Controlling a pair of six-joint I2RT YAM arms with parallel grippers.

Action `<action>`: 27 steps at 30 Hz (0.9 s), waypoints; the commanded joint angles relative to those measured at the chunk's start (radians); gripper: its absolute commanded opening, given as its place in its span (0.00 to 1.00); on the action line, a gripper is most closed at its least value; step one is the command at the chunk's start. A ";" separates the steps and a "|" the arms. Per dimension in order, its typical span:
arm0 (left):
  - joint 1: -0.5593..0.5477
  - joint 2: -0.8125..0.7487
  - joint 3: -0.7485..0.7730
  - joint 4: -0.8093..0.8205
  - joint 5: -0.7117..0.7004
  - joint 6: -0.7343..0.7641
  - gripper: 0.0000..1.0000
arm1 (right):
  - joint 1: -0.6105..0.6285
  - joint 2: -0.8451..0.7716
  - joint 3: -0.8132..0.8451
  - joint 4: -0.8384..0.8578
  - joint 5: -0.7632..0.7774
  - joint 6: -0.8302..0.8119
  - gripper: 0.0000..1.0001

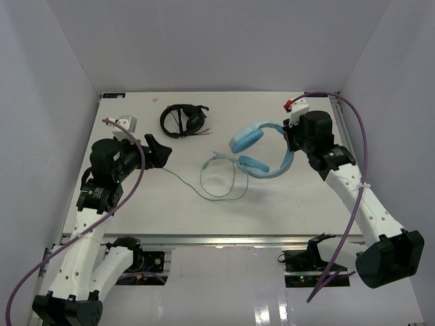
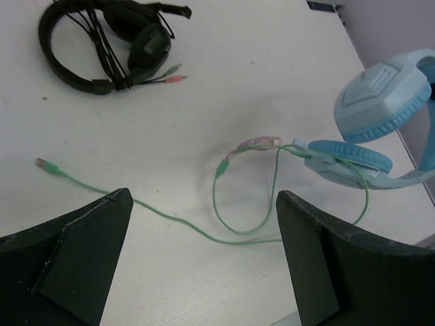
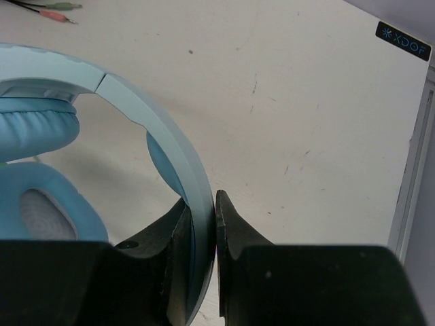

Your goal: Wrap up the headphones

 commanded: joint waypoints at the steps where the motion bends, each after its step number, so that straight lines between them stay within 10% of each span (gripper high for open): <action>1: 0.002 0.076 -0.063 0.019 0.194 0.034 0.97 | 0.000 -0.017 0.059 0.052 -0.050 0.028 0.08; 12: -0.070 -0.085 -0.269 0.296 0.526 -0.046 0.95 | -0.001 0.017 0.067 0.041 -0.051 0.069 0.08; 27: -0.741 0.146 -0.412 0.698 -0.071 -0.016 0.97 | -0.023 0.058 0.093 0.005 -0.191 0.140 0.08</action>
